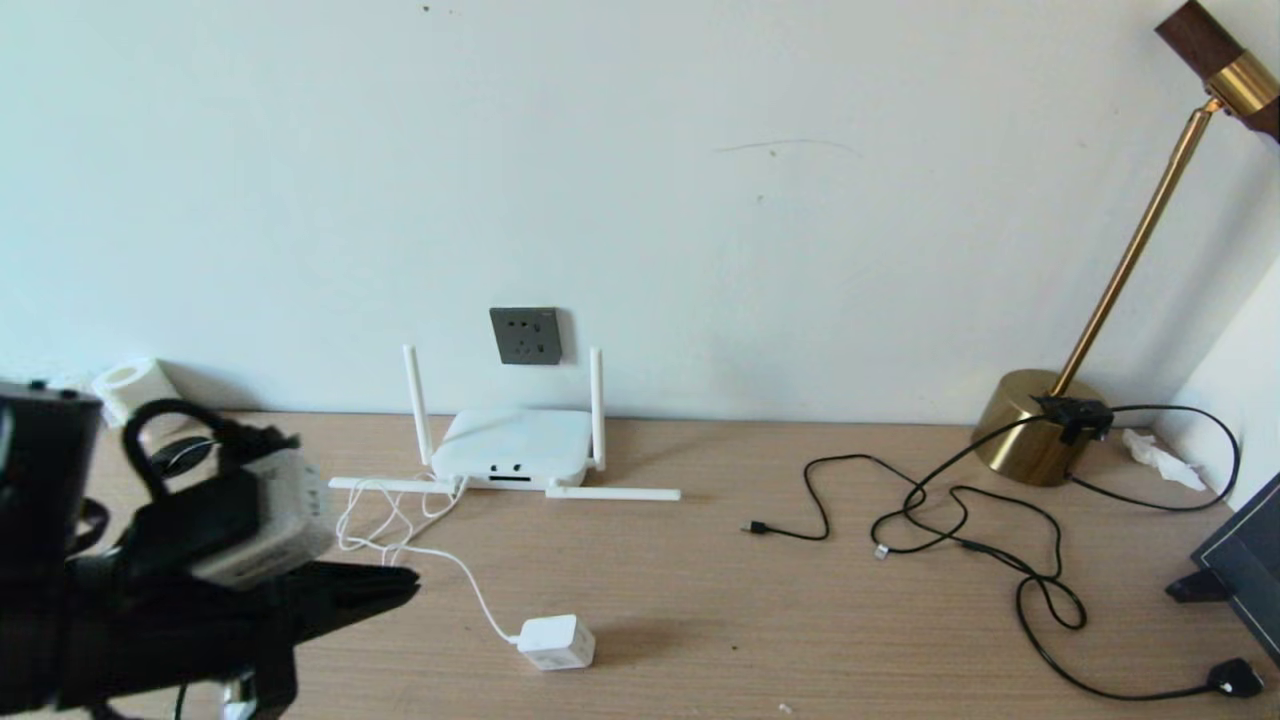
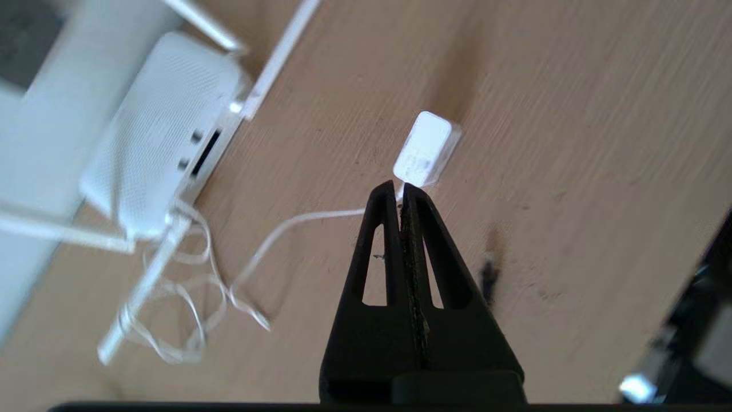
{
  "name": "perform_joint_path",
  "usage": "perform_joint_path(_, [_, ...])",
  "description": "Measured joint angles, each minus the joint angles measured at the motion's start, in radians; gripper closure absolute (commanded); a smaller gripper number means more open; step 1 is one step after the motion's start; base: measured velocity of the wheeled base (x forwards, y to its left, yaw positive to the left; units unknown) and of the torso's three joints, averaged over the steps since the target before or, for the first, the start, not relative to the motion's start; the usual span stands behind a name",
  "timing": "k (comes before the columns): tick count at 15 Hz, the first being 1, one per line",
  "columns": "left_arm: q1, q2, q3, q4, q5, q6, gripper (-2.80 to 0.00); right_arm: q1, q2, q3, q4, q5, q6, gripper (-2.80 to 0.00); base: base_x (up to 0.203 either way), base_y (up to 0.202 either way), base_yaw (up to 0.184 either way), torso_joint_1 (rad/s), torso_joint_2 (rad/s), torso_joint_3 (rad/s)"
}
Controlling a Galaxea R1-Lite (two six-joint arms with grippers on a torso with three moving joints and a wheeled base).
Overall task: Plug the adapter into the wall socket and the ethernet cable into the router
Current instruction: Pick up plug
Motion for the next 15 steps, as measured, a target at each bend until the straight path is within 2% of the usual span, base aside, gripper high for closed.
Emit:
perform_joint_path(2, [-0.004, 0.107, -0.027, 0.002, -0.028, 0.138, 0.00, 0.000, 0.000, 0.000, 0.001, 0.000, 0.000, 0.00, 0.000, 0.000, 0.000, 0.000, 0.00, 0.000])
perform_joint_path(3, [-0.006, 0.156, -0.040, 0.003, -0.036, 0.197, -2.80, 0.000, 0.000, 0.000, 0.001, 0.000, 0.000, 0.00, 0.000, 0.000, 0.000, 0.000, 0.00, 0.000])
perform_joint_path(5, [-0.006, 0.241, -0.069, 0.002, -0.042, 0.283, -2.80, 0.000, 0.000, 0.000, 0.001, 0.000, 0.000, 0.00, 0.000, 0.000, 0.000, 0.000, 0.00, 0.000])
perform_joint_path(7, [-0.010, 0.312, -0.115, 0.000, -0.043, 0.331, -2.80, 0.000, 0.000, 0.000, 0.001, 0.000, 0.000, 0.00, 0.000, 0.000, 0.000, 0.000, 0.00, 0.000])
perform_joint_path(11, [-0.026, 0.429, -0.171, 0.004, -0.052, 0.338, -2.80, 0.000, 0.000, 0.000, 0.001, 0.000, 0.000, 0.00, 0.000, 0.000, 0.000, 0.000, 0.00, 0.000])
perform_joint_path(15, [-0.081, 0.545, -0.238, 0.009, -0.071, 0.338, -2.80, 0.000, 0.000, 0.000, 0.000, 0.000, 0.000, 0.00, 0.000, 0.000, 0.000, 0.000, 0.00, 0.000])
